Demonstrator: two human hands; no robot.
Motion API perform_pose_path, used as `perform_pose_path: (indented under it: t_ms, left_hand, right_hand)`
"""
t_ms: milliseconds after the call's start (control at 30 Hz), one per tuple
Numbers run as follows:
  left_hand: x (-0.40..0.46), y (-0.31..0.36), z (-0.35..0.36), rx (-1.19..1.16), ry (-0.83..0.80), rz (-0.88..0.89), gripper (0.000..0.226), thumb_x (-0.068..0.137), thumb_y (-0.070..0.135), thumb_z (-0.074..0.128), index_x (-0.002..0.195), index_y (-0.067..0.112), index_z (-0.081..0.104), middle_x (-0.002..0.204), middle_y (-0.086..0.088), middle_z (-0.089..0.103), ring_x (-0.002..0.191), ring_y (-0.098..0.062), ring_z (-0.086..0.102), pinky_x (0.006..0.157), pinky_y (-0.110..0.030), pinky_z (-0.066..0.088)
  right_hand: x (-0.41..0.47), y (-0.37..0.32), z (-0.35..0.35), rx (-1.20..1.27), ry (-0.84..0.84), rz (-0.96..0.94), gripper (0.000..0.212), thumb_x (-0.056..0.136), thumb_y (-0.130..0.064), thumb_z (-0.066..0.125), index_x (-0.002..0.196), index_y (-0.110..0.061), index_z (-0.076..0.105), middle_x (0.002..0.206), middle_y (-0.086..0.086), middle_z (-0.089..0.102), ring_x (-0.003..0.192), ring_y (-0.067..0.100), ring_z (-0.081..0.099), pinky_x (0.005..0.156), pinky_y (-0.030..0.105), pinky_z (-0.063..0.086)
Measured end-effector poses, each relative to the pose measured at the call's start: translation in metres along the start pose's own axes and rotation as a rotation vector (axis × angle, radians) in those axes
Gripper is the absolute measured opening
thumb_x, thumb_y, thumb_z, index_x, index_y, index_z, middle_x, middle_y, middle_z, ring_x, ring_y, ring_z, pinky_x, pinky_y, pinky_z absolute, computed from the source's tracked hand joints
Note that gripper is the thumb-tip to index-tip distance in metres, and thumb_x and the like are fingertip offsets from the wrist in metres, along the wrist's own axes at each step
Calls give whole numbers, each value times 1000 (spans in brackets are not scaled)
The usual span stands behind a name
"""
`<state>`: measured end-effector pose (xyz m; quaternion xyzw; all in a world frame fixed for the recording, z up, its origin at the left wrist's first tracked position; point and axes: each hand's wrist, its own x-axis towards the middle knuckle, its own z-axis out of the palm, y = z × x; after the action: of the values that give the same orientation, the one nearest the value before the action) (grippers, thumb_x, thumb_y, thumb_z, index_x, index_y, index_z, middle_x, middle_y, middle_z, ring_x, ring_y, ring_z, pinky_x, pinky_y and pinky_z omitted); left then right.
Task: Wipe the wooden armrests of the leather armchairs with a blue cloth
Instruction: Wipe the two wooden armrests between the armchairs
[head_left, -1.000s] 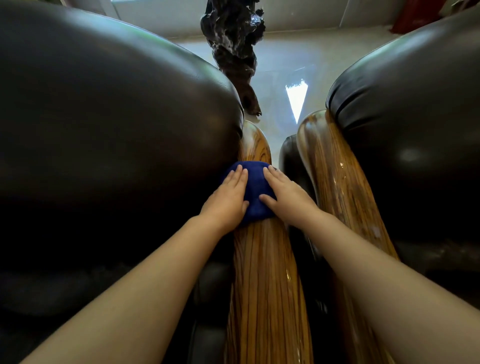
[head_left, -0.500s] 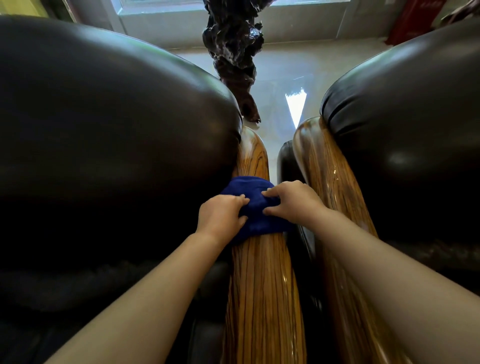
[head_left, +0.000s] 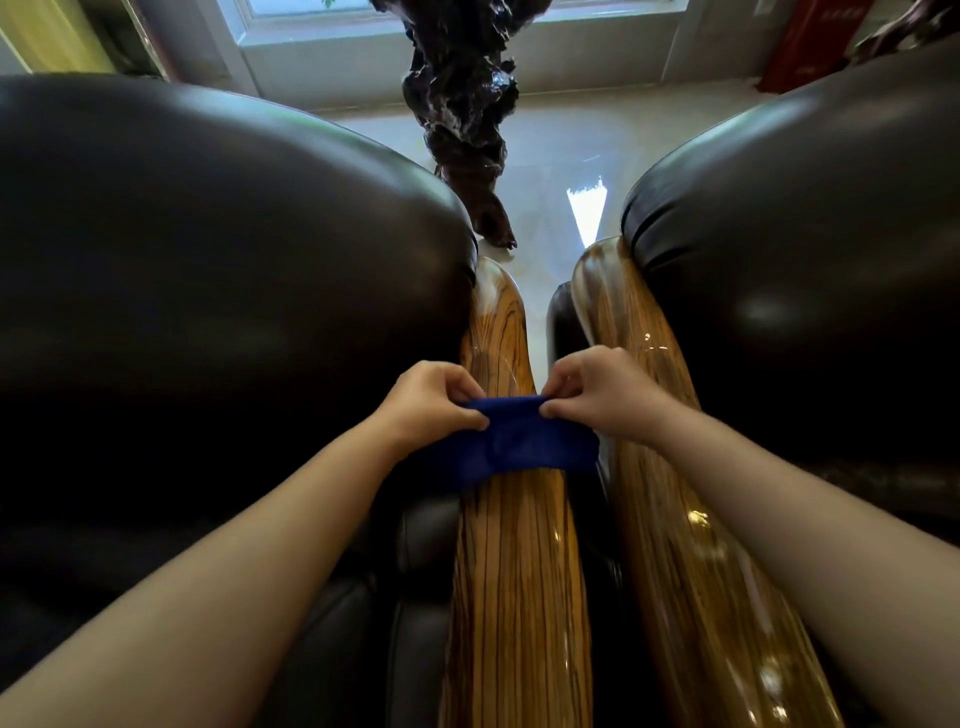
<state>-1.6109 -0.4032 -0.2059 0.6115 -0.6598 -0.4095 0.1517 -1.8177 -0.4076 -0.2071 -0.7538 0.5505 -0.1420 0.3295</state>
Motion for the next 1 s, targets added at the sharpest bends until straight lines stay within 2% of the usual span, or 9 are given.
perform_pose_path:
  t_ms: [167,267,367,467,533,667,800,1000]
  left_hand:
    - [-23,51,-27,-57,-32,-9,20,68,10,77,85,15,68,78,2,67,69,-8,61,52,-13,47]
    - [-47,81,-37,-89,-65,1,20,69,9,77,86,13,68,82,-4,69,73,-13,63,59,-20,51]
    - [-75,117,-37,-90,-99,32,19,70,7,76,86,11,68,86,-10,69,75,-16,63,65,-26,53]
    - [-102,151,-21,-110,-105,76,17,71,3,74,81,14,66,76,-4,65,64,-10,59,54,-16,51]
    - [-118,170,-1,-112,-103,98,17,72,3,73,80,15,65,74,-1,64,64,-9,59,52,-15,49]
    - [-143,191,51,-94,-78,99,18,73,5,72,87,14,65,88,-7,69,78,-16,64,70,-30,56]
    - [-162,193,112,-102,-28,65,19,74,6,71,87,18,64,86,-1,68,80,-13,65,66,-24,53]
    - [-166,159,199,-89,-52,12,20,75,5,70,88,18,62,86,3,66,81,-9,64,66,-20,51]
  right_hand:
    - [-29,-33,-53,15,24,-27,10,77,-15,72,86,-16,71,80,-1,72,77,9,67,68,23,56]
    - [-62,-52,-80,8,56,-36,9,77,-15,72,85,-18,71,77,-6,71,75,6,67,65,20,56]
    - [-101,-66,-109,-22,81,-38,9,75,-16,73,83,-20,71,78,-5,71,74,4,67,68,22,56]
    - [-141,-68,-136,-64,116,-25,8,74,-17,74,81,-19,72,79,-3,73,75,5,67,72,25,55]
    - [-167,-59,-149,-91,125,-18,8,73,-17,74,81,-19,73,79,-2,73,75,5,67,73,25,55]
    - [-211,-27,-160,-115,88,-29,8,75,-19,73,82,-22,71,80,-5,72,75,4,65,73,25,55]
    - [-245,19,-146,-111,77,-69,8,76,-19,71,83,-23,69,80,-7,69,78,5,64,71,24,53]
    - [-279,96,-85,-101,61,-57,9,81,-20,65,90,-22,66,86,-5,66,81,9,62,70,27,54]
